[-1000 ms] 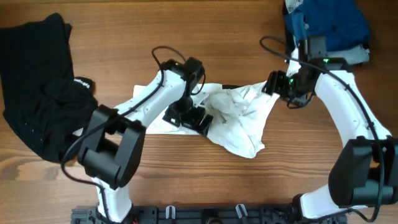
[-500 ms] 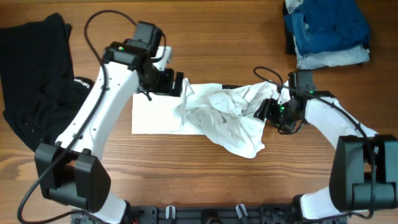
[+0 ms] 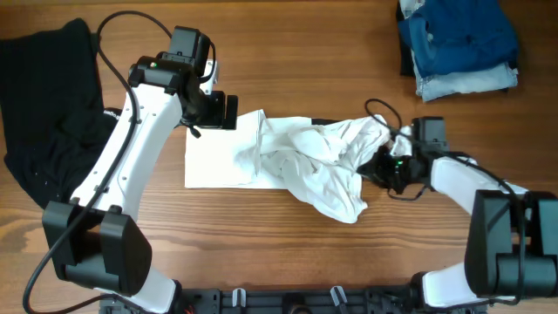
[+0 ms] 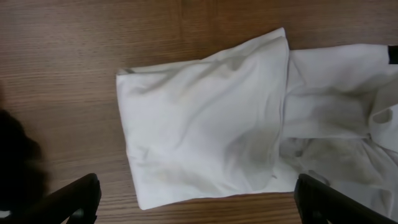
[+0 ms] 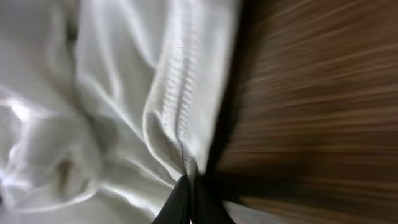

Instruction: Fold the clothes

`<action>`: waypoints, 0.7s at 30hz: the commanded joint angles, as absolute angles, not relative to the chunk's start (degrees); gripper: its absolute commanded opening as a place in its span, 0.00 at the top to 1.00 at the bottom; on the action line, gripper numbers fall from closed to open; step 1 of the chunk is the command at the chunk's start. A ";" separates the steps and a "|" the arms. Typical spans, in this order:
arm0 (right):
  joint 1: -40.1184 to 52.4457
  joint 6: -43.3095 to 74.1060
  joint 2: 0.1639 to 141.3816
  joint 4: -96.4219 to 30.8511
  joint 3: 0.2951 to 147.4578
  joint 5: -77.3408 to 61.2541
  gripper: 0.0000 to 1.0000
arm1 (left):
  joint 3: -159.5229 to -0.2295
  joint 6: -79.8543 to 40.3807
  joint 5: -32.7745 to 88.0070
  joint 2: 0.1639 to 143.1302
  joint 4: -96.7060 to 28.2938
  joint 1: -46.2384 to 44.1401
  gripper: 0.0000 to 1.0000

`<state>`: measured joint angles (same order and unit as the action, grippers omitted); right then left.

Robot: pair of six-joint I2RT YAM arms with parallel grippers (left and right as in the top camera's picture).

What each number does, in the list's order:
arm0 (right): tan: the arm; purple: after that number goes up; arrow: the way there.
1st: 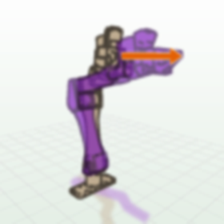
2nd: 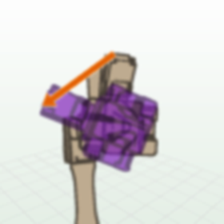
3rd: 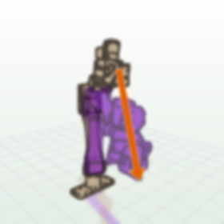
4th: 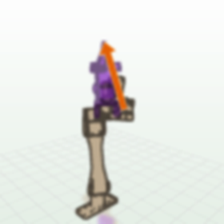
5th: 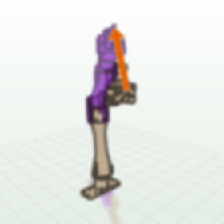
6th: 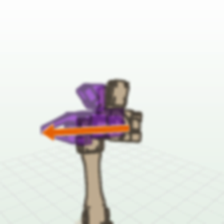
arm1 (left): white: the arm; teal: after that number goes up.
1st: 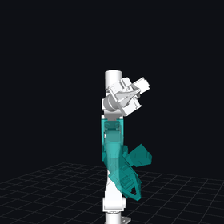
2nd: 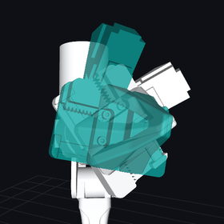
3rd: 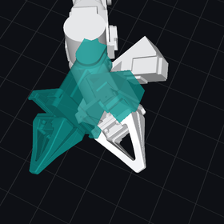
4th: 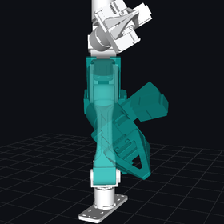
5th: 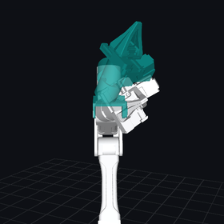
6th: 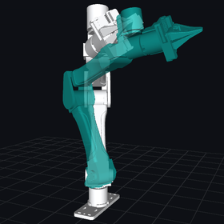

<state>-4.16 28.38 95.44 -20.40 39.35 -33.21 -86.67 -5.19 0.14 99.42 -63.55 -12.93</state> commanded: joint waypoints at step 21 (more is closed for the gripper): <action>-7.73 3.38 91.11 -58.72 78.37 -35.88 0.96 | -87.29 -8.34 -1.78 99.00 -60.38 -0.10 0.00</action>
<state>-14.85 4.27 92.23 -58.37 75.05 -34.44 -86.67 -7.68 -2.52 99.42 -61.04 -0.23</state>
